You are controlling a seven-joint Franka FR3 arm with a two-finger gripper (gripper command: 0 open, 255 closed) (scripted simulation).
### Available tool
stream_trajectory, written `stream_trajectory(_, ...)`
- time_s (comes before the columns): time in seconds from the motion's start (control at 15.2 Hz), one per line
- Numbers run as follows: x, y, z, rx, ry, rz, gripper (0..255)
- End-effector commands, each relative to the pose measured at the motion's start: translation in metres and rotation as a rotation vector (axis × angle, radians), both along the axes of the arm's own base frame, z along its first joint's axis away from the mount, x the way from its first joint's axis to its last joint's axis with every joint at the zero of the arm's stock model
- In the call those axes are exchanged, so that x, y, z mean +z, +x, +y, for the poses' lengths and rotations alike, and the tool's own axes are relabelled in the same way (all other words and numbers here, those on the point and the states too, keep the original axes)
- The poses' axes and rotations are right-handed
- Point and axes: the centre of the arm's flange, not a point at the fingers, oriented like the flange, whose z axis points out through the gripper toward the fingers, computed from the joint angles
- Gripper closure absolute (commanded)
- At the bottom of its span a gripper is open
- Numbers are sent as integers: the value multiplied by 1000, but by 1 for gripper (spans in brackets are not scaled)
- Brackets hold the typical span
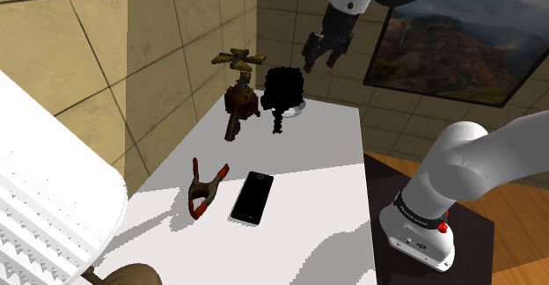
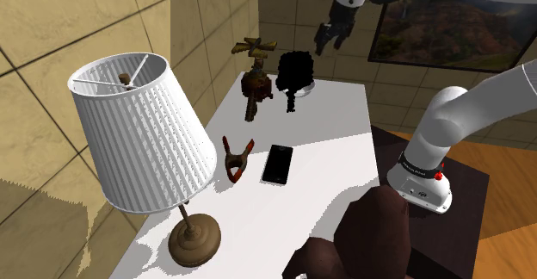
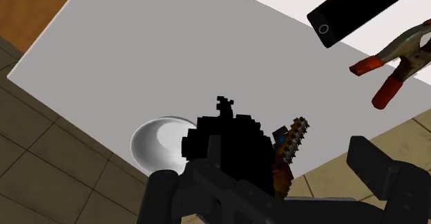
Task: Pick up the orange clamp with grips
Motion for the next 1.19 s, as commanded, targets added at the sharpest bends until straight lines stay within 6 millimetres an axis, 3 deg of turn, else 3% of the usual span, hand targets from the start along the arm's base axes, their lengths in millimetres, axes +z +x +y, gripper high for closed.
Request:
stream_trajectory(0.0,-16,11,18,-6,2,12,0)
stream_trajectory(1.12,-148,110,177,-52,15,116,0)
